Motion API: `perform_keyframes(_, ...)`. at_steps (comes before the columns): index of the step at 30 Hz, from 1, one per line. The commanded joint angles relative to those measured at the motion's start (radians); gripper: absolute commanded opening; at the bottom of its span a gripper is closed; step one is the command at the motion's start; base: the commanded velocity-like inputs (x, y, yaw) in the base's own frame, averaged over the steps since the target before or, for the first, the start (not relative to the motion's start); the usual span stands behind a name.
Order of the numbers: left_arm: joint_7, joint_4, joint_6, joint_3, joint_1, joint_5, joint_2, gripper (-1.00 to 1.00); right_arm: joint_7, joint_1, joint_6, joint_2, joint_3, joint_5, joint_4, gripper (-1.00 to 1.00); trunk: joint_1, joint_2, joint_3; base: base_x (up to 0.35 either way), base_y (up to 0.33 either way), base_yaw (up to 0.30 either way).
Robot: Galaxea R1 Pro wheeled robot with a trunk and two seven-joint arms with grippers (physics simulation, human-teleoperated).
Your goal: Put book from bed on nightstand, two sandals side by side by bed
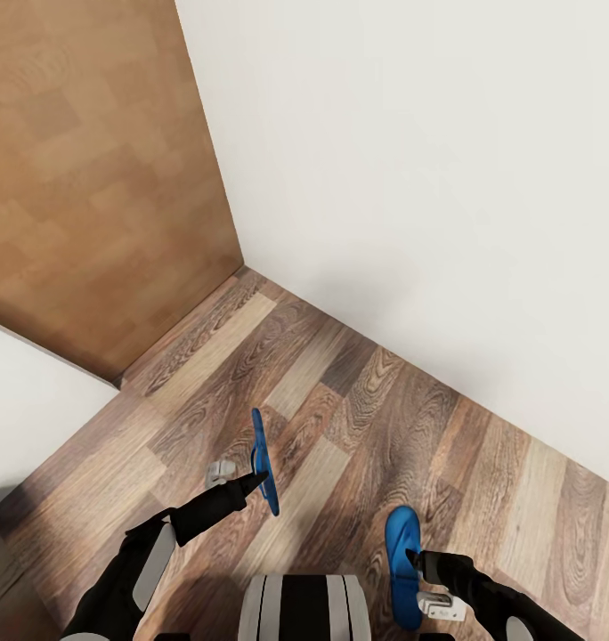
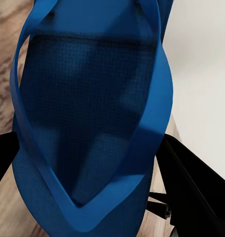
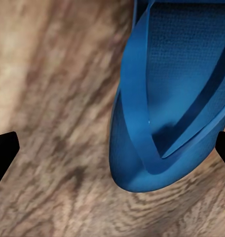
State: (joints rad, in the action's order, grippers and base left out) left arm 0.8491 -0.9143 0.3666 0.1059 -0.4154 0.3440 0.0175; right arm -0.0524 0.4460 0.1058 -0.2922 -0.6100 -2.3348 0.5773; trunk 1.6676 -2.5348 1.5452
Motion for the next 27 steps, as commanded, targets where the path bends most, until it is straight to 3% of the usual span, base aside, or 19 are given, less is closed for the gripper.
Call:
perform_keyframes(1,0.004,0.0,0.009,0.003,0.0,0.004,0.001,-1.0,-0.004,0.0,0.002,-0.001,-0.002,-0.011,0.001,1.0,0.0,0.0,0.001,0.0,0.0,0.0)
perform_keyframes(27,0.005,0.0,0.01,0.003,0.0,0.006,0.001,-1.0,-0.004,0.0,0.002,-0.001,-0.002,-0.011,0.001,1.0,0.0,0.0,0.001,0.0,0.042,0.0)
